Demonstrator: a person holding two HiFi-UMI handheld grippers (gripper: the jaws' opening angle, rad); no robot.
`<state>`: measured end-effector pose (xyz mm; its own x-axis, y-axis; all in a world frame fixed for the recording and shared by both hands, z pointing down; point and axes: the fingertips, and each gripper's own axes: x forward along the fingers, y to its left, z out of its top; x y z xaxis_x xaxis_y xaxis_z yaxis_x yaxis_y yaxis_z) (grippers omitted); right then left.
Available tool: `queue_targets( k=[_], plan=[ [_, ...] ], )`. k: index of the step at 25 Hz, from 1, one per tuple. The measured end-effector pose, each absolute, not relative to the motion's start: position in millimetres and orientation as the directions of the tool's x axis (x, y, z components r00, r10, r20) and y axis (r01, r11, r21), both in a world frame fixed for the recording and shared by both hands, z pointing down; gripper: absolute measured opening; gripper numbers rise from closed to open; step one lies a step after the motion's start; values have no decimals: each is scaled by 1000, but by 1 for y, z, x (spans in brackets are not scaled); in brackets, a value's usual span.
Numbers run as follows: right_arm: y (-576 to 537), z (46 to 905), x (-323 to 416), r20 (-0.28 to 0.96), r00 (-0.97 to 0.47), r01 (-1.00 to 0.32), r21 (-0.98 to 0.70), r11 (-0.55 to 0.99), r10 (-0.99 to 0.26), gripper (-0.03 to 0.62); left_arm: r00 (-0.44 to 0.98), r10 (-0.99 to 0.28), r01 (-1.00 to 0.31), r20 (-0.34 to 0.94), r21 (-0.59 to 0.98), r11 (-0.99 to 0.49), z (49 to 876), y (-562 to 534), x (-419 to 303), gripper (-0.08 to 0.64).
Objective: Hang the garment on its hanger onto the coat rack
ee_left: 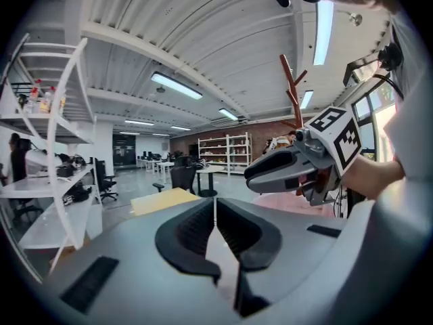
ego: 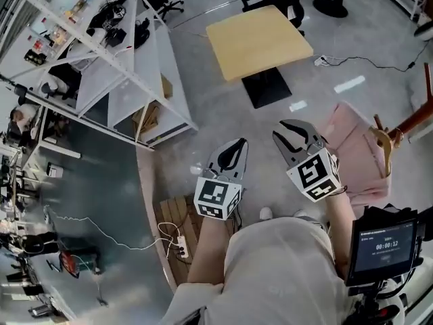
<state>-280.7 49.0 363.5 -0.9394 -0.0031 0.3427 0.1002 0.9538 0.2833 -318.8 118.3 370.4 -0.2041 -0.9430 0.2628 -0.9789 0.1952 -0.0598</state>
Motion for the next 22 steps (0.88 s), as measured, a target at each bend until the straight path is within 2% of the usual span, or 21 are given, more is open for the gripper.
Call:
queue_targets(
  k=[4,9,22],
  plan=[
    [85,364,-305,354,-932,184,288,940,74,107,-304,-915,-952,266,-60,299,370,160,-339,6],
    [112,365,-323,353,-928,231,297,926,118,107,-347,-897,-937,273,-67,342,373,190,-352,6],
    [99,370,-318,358,-931,184,300,936,69,107,-271,-924,-962,270,-57,266,376,168,-351,6]
  ],
)
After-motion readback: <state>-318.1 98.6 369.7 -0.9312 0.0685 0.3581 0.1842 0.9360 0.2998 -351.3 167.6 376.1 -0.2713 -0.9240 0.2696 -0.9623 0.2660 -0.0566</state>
